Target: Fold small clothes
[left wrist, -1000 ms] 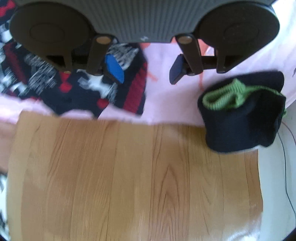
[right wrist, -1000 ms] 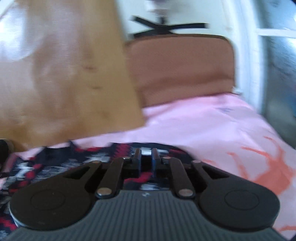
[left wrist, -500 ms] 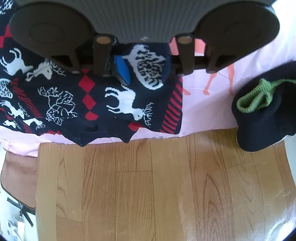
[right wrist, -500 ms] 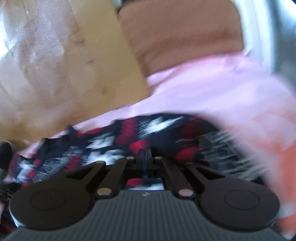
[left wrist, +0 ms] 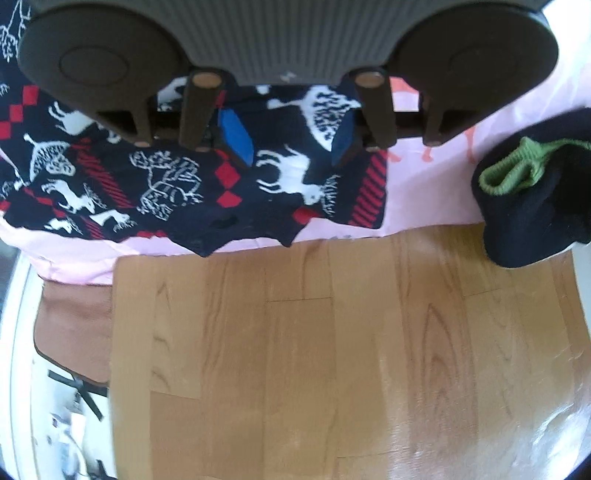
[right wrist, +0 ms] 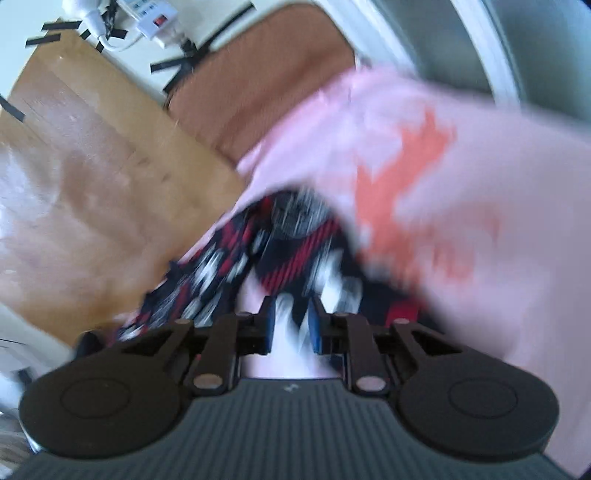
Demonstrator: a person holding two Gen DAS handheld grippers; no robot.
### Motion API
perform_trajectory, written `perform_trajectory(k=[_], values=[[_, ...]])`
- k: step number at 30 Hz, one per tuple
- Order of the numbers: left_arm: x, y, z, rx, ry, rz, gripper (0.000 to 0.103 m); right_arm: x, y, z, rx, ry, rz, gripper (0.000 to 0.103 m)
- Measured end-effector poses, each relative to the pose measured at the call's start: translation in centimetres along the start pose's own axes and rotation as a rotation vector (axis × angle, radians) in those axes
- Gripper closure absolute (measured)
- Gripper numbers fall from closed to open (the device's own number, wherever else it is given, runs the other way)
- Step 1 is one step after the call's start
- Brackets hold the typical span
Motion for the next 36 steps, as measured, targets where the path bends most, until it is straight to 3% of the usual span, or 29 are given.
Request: perform_trajectory(k=[4, 5, 7, 10, 13, 14, 19, 23, 26, 28, 29, 31, 33, 36], values=[[0.2, -0.5, -0.7, -0.033, 0.01, -0.001, 0.054, -1.0, -3.3, -0.4, -0.047, 0.081, -0.153, 0.064], [0.0, -0.5, -0.7, -0.035, 0.013, 0.007, 0.054, -0.8, -3.5, -0.7, -0.044, 0.061, -0.168, 0.063], [-0.4, -0.3, -0.6, -0.032, 0.017, 0.024, 0.054, 0.7, -3.1, -1.0, -0.003, -0.036, -0.179, 0.076], [-1.0, 0.0, -0.5, -0.031, 0.016, 0.05, 0.052, 2.9, -0.5, -0.1, 0.141, -0.113, -0.269, 0.078], [-1.2, 0.0, -0.7, -0.037, 0.018, 0.06, 0.052, 2.9, 0.8, 0.9, 0.229, -0.196, -0.269, 0.056], [-1.2, 0.0, -0.8, -0.04, 0.018, 0.06, 0.051, 2.4, 0.7, 0.8, 0.232, -0.195, -0.254, 0.055], [-1.2, -0.5, -1.2, -0.057, 0.025, 0.052, 0.05, 1.1, -2.2, 0.0, 0.161, -0.131, -0.381, 0.055], [-1.3, -0.7, -1.4, -0.067, 0.021, 0.057, 0.049, -0.5, -2.4, 0.2, 0.148, -0.071, -0.423, 0.055], [-1.3, -0.7, -1.5, -0.075, 0.016, 0.059, 0.049, -1.2, -2.9, 0.0, 0.079, -0.002, -0.467, 0.055], [-1.3, -0.8, -1.5, -0.076, 0.014, 0.059, 0.048, -0.8, -3.5, -0.9, 0.05, -0.032, -0.477, 0.055], [-1.2, -0.8, -1.5, -0.076, 0.014, 0.058, 0.048, 0.3, -3.9, -1.2, 0.049, -0.067, -0.513, 0.065], [-1.2, -0.8, -1.4, -0.075, 0.01, 0.06, 0.047, 2.1, -3.5, -1.0, 0.111, -0.072, -0.573, 0.07], [-1.2, -0.8, -1.6, -0.081, 0.007, 0.06, 0.047, 3.6, -2.1, -0.2, 0.197, -0.154, -0.557, 0.069], [-1.1, -1.0, -1.7, -0.086, 0.016, 0.052, 0.047, 4.2, -1.2, -0.7, 0.232, -0.158, -0.593, 0.069]])
Point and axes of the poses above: each gripper's, at about its wrist camera, not at the fingertips, and z roughly against the way its jaws point, x to its right, y to its top, the point moved 10 cm from there along -z, roughly the way its jaws point, and after that the axes turned 11 degrees about z, right-handed, at the moved point
